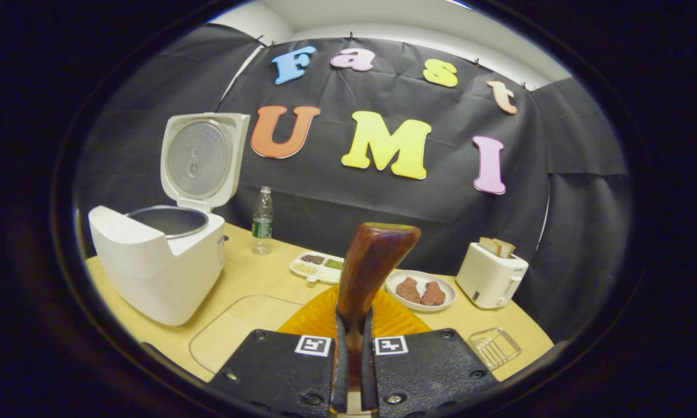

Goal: Close the left gripper, press the button to open the rice cooker; take a wooden spoon from the chopstick holder with the right hand, scoop a spoonful of rice and pour it into the rice cooker, then put the wooden spoon back into the chopstick holder.

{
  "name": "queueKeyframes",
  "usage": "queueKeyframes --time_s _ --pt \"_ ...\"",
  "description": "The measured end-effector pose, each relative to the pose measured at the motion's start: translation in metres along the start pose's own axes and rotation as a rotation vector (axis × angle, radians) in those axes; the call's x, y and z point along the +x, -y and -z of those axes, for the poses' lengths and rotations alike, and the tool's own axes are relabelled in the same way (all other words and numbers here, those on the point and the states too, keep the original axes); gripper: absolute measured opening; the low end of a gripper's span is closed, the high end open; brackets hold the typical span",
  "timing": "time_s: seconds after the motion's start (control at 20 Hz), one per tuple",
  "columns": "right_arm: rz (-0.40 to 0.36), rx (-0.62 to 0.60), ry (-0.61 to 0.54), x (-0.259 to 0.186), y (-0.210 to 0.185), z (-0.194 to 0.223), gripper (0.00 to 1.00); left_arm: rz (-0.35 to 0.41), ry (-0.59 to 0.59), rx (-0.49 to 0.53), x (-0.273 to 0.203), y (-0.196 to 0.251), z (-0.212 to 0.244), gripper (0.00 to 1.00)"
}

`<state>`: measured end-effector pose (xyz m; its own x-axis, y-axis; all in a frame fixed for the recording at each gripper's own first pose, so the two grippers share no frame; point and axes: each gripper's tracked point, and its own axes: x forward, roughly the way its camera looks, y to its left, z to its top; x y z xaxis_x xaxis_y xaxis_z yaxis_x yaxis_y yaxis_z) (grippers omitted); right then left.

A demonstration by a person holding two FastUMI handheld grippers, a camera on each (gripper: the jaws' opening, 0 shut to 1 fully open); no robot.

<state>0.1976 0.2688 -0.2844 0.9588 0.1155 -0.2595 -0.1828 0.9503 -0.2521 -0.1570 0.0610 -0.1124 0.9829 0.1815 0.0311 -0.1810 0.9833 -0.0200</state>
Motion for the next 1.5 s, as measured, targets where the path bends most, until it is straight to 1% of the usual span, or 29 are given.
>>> queueKeyframes --time_s 0.15,0.2,0.3,0.4,0.5,0.75,0.85,0.95,1.0,1.15,1.35,1.5 --pt "0.087 -0.050 0.003 0.012 0.012 0.007 0.14 -0.012 -0.018 -0.003 0.001 -0.003 0.004 0.96" --pt "0.082 -0.034 -0.010 0.013 0.009 0.013 0.14 -0.015 -0.019 -0.003 0.001 -0.002 0.004 0.95" --pt "0.020 0.075 -0.078 0.010 -0.004 0.035 0.14 -0.011 -0.017 -0.001 0.000 0.000 0.002 0.95" --pt "0.032 0.170 -0.081 0.003 0.000 0.037 0.14 -0.007 -0.021 -0.008 0.000 0.001 0.004 0.96" --pt "0.019 0.216 -0.079 -0.001 -0.006 0.037 0.14 0.006 -0.018 -0.026 0.000 0.005 0.002 0.95" --pt "-0.104 0.309 -0.101 -0.008 -0.045 0.034 0.14 -0.007 -0.024 -0.035 0.002 0.001 0.005 0.95" --pt "-0.186 0.342 -0.114 -0.011 -0.068 0.030 0.14 -0.008 -0.031 -0.032 0.002 0.002 0.005 0.95" --pt "-0.272 0.408 -0.148 -0.014 -0.087 0.028 0.14 -0.014 -0.037 -0.030 0.001 0.000 0.007 0.94" --pt "-0.296 0.445 -0.165 -0.015 -0.091 0.028 0.14 -0.017 -0.035 -0.031 0.000 -0.001 0.006 0.94" --pt "-0.318 0.551 -0.207 -0.010 -0.082 0.033 0.14 -0.012 -0.034 -0.040 0.001 0.000 0.006 0.95" --pt "-0.342 0.831 -0.314 -0.007 -0.065 0.042 0.13 -0.020 -0.039 -0.044 0.001 -0.002 0.007 0.95" --pt "-0.345 0.943 -0.298 -0.011 -0.045 0.035 0.14 -0.016 -0.047 -0.030 0.002 0.002 0.009 0.94"
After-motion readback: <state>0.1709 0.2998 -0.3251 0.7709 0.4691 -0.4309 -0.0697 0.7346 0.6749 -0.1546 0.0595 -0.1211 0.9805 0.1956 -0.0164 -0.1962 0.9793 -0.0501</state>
